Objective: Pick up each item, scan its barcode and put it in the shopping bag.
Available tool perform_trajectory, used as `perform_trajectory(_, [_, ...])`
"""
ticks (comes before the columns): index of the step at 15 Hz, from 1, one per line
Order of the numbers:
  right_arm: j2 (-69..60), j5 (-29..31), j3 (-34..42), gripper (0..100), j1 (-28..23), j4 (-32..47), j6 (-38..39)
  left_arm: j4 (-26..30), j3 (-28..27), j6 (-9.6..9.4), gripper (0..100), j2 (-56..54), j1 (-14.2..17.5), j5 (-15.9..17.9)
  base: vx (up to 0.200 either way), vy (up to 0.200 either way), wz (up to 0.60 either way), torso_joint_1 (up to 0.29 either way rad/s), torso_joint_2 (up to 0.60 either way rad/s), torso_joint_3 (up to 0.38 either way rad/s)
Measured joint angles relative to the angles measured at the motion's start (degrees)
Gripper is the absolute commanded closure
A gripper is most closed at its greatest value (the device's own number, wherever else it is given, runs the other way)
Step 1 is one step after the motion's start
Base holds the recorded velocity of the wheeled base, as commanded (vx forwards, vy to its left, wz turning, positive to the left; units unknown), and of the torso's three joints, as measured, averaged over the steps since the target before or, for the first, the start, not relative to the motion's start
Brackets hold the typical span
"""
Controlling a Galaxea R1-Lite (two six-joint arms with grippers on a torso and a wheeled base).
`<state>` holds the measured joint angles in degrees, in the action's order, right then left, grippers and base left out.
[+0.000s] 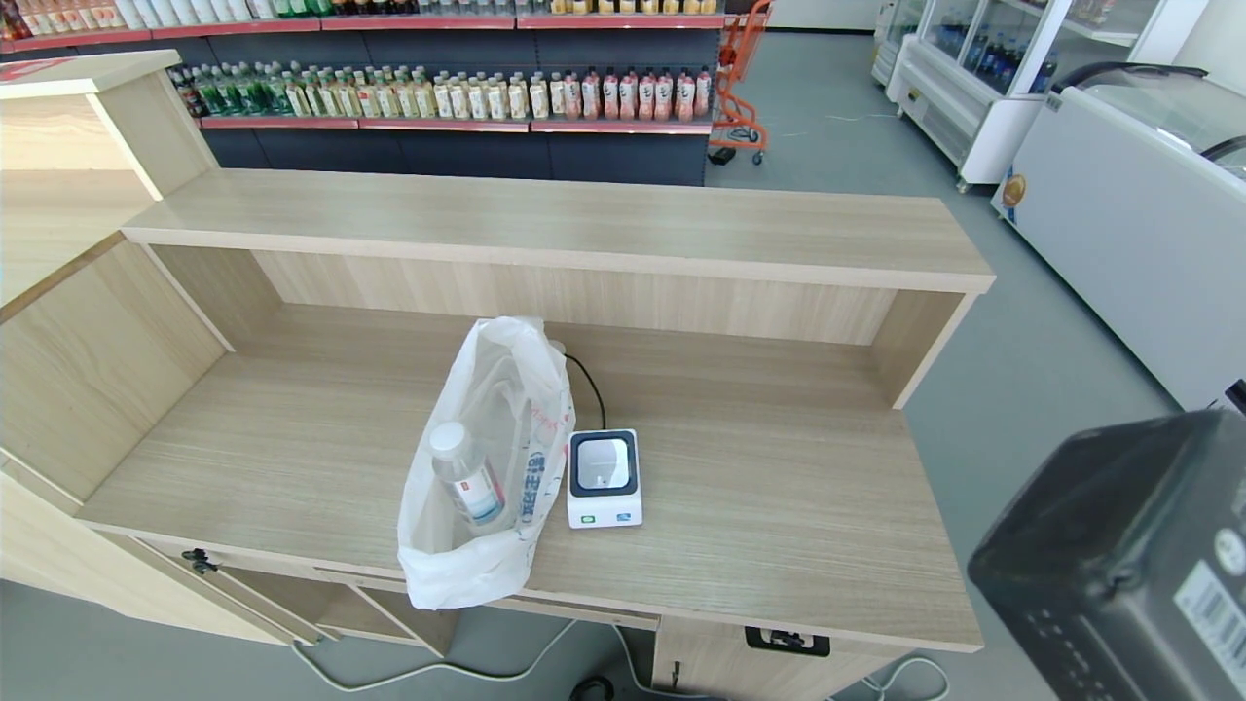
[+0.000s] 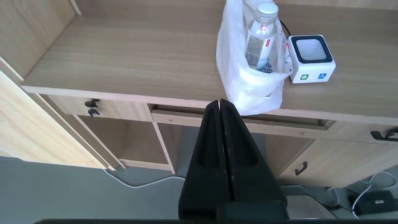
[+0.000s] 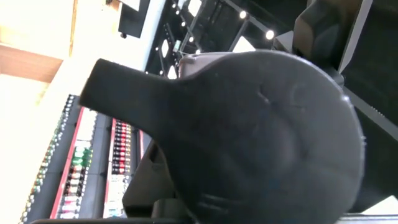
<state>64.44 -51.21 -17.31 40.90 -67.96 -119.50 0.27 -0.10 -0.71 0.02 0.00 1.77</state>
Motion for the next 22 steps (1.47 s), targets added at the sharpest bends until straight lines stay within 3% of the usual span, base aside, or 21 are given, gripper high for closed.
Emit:
perform_trajectory(13, [0.79, 0.99, -0.33, 100, 1.21, 0.06, 2.96, 0.0, 0.0, 0.0, 100, 0.0, 0.0, 0.0, 0.0, 0.0, 0.0, 0.0, 0.0, 0.0])
perform_trajectory(15, [1.46, 8.92, -0.84, 100, -1.62, 0.11, 10.79, -0.02, 0.0, 0.0, 100, 0.0, 0.0, 0.0, 0.0, 0.0, 0.0, 0.0, 0.0, 0.0])
perform_trajectory(18, [2.67, 37.73, -0.51, 100, -4.0, 3.91, 40.19, 0.0, 0.0, 0.0, 100, 0.0, 0.0, 0.0, 0.0, 0.0, 0.0, 0.0, 0.0, 0.0])
perform_trajectory(19, [2.51, 44.54, -0.32, 100, -5.16, 6.41, 47.21, 0.0, 0.0, 0.0, 100, 0.0, 0.0, 0.0, 0.0, 0.0, 0.0, 0.0, 0.0, 0.0])
perform_trajectory(22, [1.05, 49.98, -0.94, 100, -12.32, 13.69, 72.33, -0.02, 0.0, 0.0, 100, 0.0, 0.0, 0.0, 0.0, 0.0, 0.0, 0.0, 0.0, 0.0])
